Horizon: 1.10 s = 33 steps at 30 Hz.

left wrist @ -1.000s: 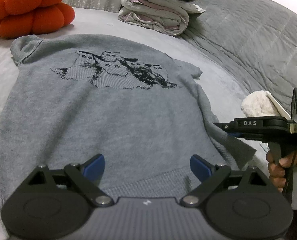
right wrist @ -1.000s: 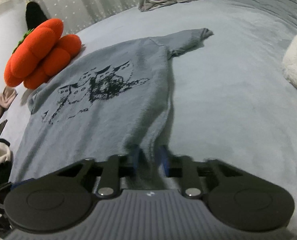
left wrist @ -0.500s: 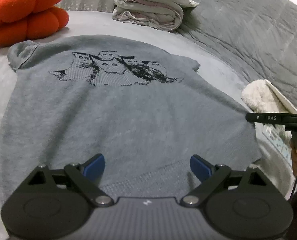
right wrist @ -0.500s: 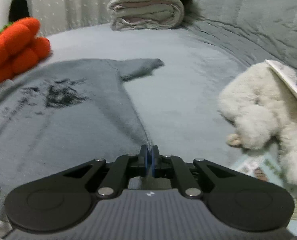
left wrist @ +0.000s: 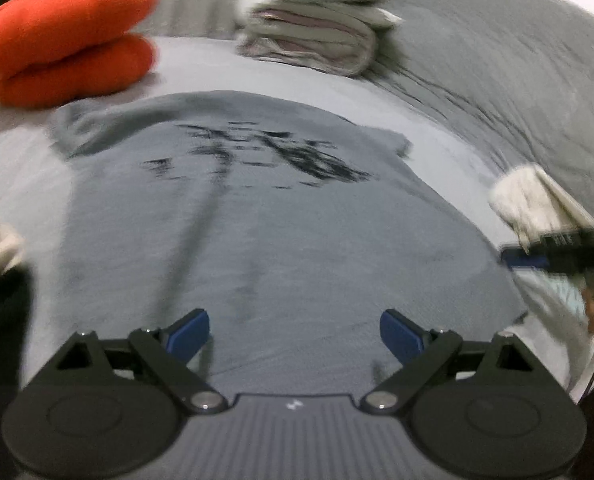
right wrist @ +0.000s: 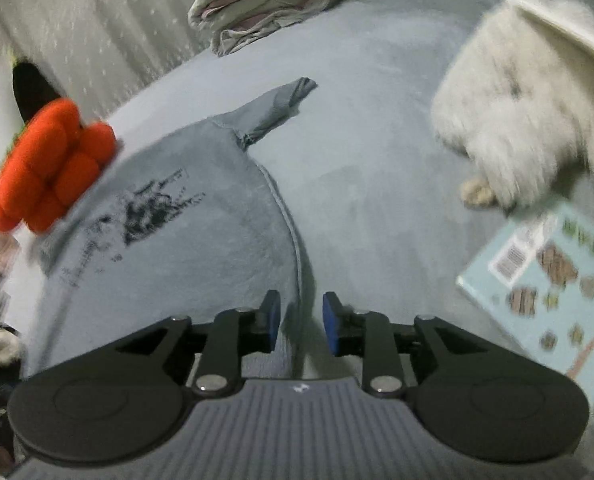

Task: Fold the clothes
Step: 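Grasp the sweater hem with the left tool while the right tool holds the hem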

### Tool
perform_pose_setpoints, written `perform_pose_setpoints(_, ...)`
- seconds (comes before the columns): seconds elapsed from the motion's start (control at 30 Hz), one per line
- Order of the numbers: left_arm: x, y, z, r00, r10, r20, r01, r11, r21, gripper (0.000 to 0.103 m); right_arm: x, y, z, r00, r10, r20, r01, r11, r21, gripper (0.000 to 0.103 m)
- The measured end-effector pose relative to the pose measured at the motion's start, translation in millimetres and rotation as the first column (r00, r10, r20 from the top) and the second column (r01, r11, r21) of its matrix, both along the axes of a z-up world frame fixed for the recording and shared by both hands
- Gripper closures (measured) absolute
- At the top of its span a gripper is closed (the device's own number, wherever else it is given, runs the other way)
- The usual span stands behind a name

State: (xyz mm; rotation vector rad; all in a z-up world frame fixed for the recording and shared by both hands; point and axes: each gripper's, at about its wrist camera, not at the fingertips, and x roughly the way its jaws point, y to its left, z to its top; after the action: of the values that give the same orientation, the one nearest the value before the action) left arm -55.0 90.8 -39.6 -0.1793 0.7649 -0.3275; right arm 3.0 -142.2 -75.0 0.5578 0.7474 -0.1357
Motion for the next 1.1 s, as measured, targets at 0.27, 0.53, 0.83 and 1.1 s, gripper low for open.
perform_pose_setpoints(0.27,-33.2,74.8,11.4,0.982,0.186,-0.034,-0.189,0.978,-0.093,0.024,-21.2,-3.0,1.1,0.997,0.069,-0.019,-0.068,0.996,0.057,0.073)
perform_pose_setpoints(0.53,-40.5,88.2,-9.5,0.964,0.199,-0.174,-0.213,0.975,-0.062,0.053,-24.5,10.6,-0.2,0.988,0.149,-0.046,-0.149,0.989,-0.009,0.066)
perform_pose_setpoints(0.83,-45.0,67.4,-13.0,0.968,0.129,-0.214,-0.130,0.991,0.007,0.095,-13.9,48.3,-4.0,0.958,0.270,-0.093,-0.283,0.941,-0.186,0.086)
perform_pose_setpoints(1.1,-54.0,76.4,2.9,0.970,0.112,-0.215,-0.117,0.993,-0.010,0.098,-20.2,47.4,10.2,0.942,0.303,-0.145,-0.329,0.920,-0.212,0.096)
